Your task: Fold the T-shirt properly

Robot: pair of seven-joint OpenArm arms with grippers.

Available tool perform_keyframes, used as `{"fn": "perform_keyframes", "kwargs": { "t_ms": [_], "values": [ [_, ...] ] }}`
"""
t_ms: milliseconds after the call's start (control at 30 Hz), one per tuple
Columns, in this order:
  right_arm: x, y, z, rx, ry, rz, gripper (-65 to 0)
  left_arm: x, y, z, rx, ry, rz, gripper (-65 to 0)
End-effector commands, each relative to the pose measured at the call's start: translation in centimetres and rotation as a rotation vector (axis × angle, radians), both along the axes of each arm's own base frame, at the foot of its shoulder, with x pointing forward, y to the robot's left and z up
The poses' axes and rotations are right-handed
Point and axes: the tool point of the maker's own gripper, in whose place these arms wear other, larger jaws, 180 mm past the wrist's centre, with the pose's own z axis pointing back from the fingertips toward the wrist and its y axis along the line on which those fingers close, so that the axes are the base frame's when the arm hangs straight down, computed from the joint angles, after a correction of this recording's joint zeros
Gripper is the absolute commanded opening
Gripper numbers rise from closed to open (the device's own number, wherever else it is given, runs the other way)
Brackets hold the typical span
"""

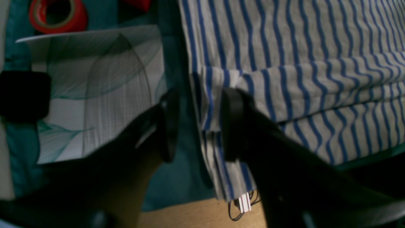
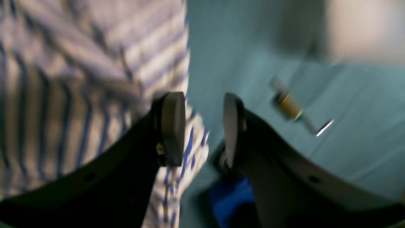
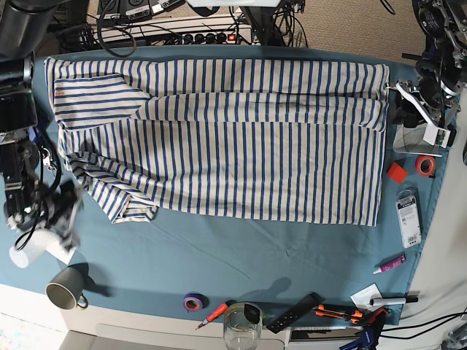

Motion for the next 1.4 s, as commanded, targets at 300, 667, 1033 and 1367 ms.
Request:
{"fn": "perform_keyframes", "kwargs": {
  "t_ms": [300, 667, 1033, 1367],
  "values": [
    [3.4, 7.3, -0.5, 0.155, -0.084, 0.075, -43.9, 0.8, 0.1, 1.4, 0.001, -0.060, -0.004, -41.9],
    [2.2, 5.8, -5.5, 0.150, 0.045, -0.032, -43.9, 0.8, 0.1, 1.4, 0.001, -0.061, -0.003, -41.9],
    [1.3, 3.7, -8.8, 0.168, 0.072, -0.104, -46.0, 0.9, 0.1, 1.4, 0.000, -0.064, -0.003, -41.9],
    [2.9, 2.9, -7.0, 0.133, 0.000, -0.130, -65.0, 0.9, 0.1, 1.4, 0.000, -0.064, -0.003, -42.0]
  ]
}}
